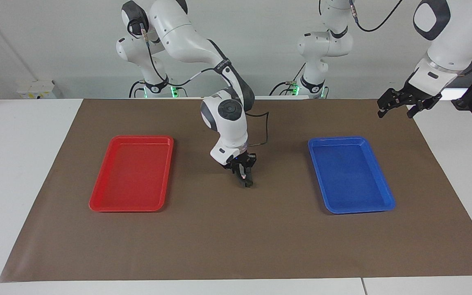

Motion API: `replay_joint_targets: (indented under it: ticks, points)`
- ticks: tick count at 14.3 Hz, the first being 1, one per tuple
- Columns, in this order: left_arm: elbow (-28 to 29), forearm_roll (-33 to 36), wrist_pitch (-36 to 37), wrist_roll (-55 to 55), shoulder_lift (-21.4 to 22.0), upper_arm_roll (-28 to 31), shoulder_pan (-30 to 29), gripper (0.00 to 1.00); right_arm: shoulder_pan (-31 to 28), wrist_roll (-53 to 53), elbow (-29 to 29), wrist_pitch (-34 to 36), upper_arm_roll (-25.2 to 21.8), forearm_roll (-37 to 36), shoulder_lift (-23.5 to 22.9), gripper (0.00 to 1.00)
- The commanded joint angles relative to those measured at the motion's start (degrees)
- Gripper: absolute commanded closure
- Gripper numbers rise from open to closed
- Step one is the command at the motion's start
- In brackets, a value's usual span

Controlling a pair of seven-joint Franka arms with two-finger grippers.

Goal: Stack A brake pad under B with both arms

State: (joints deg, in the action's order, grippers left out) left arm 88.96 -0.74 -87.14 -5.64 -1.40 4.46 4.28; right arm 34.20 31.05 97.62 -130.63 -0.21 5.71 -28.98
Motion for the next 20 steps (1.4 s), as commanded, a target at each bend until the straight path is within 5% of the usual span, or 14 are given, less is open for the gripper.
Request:
replay_joint_targets:
  ticks: [1,3,5,17,18,19,20]
  points:
    - [0.51,-0.05,0.65,-0.16,0.52,-0.06,-0.24,0.01,1.03,0.42,0.90,-2.17,0.13,0.44,0.42,1.00]
    - [0.43,-0.05,0.65,-0.16,0.61,-0.06,-0.24,0.01,1.30,0.33,0.90,-2.26,0.13,0.35,0.15,0.98]
    - [0.43,-0.05,0.65,-0.16,0.61,-0.06,-0.24,0.01,1.13,0.33,0.82,-2.26,0.13,0.35,0.15,0.83]
    - [0.51,-0.05,0.65,-0.16,0.52,-0.06,-0.24,0.01,0.78,-0.20,0.64,-0.24,0.04,-0.79,0.15,0.84]
    - [0.43,-0.05,0.65,-0.16,0.61,-0.06,-0.24,0.01,0.78,-0.28,0.73,-0.33,0.04,-0.79,0.15,0.67]
    - [0.43,-0.05,0.65,-0.16,0.52,-0.06,-0.24,0.01,0.78,-0.20,0.99,-0.94,0.04,-0.79,0.15,0.20]
    - [0.43,-0.05,0.65,-0.16,0.61,-0.06,-0.24,0.01,1.04,-0.11,1.25,-1.90,0.04,-0.79,0.15,0.00]
